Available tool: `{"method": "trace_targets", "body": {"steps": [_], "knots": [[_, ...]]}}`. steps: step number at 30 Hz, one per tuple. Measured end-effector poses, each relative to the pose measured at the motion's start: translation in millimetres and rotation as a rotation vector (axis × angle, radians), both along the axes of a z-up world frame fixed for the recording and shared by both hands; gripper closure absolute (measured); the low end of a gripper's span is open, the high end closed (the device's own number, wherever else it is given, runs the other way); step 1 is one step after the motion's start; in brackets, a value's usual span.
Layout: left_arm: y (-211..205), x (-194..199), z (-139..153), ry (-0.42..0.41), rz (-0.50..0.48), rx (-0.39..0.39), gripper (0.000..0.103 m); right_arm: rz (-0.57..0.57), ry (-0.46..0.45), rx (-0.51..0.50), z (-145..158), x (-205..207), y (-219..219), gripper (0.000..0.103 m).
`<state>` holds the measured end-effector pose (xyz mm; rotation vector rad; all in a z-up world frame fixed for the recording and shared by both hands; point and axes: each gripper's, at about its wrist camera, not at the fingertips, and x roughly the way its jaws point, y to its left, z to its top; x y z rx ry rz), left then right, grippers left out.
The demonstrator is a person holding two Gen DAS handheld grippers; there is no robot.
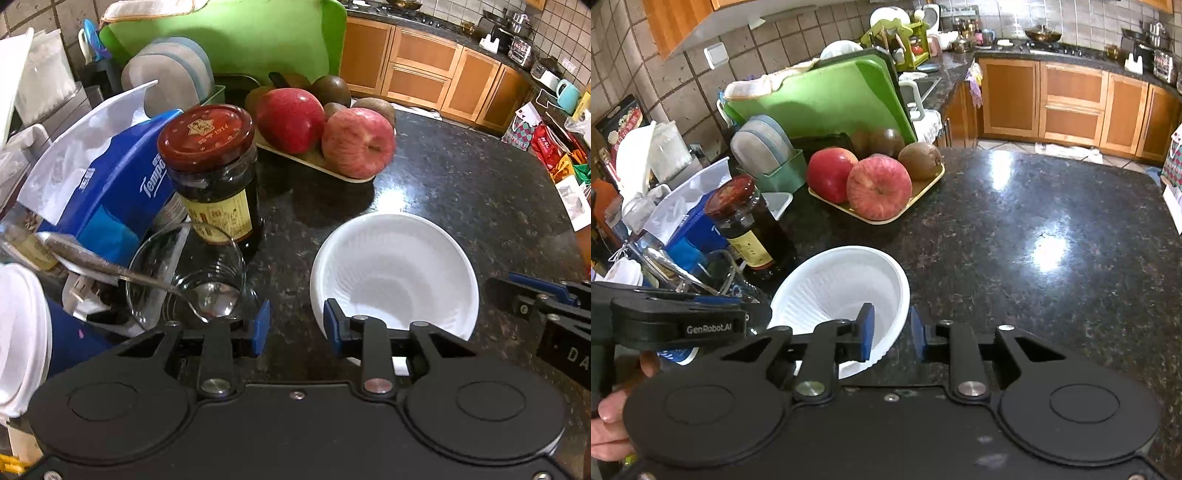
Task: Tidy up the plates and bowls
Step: 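Move the left gripper to the last white ribbed bowl and close on its rim, then lift the white bowl with the left gripper and carry it toward the bowl stack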
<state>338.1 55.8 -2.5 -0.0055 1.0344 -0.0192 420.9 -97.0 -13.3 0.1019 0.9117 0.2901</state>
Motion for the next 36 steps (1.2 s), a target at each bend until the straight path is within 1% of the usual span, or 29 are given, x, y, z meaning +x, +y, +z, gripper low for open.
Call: {"method": "trace_targets", "body": {"steps": [3, 6, 10, 13, 14, 15, 17, 18, 21, 22, 24, 29, 31, 33, 36], "knots": [[1.2, 5.2, -1.7, 0.003, 0.002, -0.010, 0.062, 0.004, 0.015, 0.009, -5.4, 7.2, 1.0, 0.079], [1.7, 11.0, -4.7, 0.019, 0.002, -0.027, 0.062, 0.020, 0.018, 0.012, -10.5, 12.4, 4.5, 0.084], [0.2, 17.0, -10.9, 0.036, -0.002, -0.028, 0.062, 0.040, 0.015, 0.001, -14.8, 11.8, 6.8, 0.092], [-1.4, 21.4, -14.8, 0.049, -0.020, -0.057, 0.066, 0.047, 0.018, 0.022, -16.4, 10.5, 4.3, 0.094], [-1.7, 22.1, -15.4, 0.054, -0.025, -0.070, 0.071, 0.044, 0.017, 0.024, -16.7, 11.0, 3.9, 0.094], [-2.2, 22.7, -15.9, 0.059, -0.027, -0.076, 0.072, 0.041, 0.012, 0.025, -16.7, 10.6, 2.8, 0.094], [-3.8, 23.6, -16.4, 0.053, -0.028, -0.064, 0.079, 0.035, 0.014, 0.033, -17.5, 11.0, 0.2, 0.095], [-4.2, 23.9, -16.8, 0.051, -0.027, -0.063, 0.080, 0.033, 0.017, 0.040, -18.2, 11.5, -1.2, 0.096], [-2.4, 24.5, -17.2, 0.054, -0.024, -0.076, 0.081, 0.024, 0.032, 0.068, -19.4, 12.6, -5.8, 0.095], [-1.8, 24.1, -17.1, 0.054, -0.023, -0.076, 0.084, 0.021, 0.037, 0.076, -19.8, 13.0, -6.7, 0.096], [-0.8, 23.0, -17.1, 0.054, -0.025, -0.080, 0.084, 0.017, 0.044, 0.088, -20.2, 12.8, -7.6, 0.096], [-0.3, 19.9, -16.4, 0.050, -0.032, -0.087, 0.084, 0.021, 0.051, 0.083, -21.9, 11.2, -7.0, 0.095], [-0.3, 19.9, -17.3, 0.054, -0.039, -0.092, 0.084, 0.023, 0.056, 0.082, -22.8, 11.4, -6.1, 0.089], [-1.0, 21.2, -18.8, 0.058, -0.038, -0.087, 0.084, 0.019, 0.078, 0.085, -25.2, 13.7, -4.7, 0.087], [-1.3, 22.7, -22.1, 0.068, -0.042, -0.092, 0.084, 0.013, 0.076, 0.068, -29.1, 15.9, -1.2, 0.087]]}}
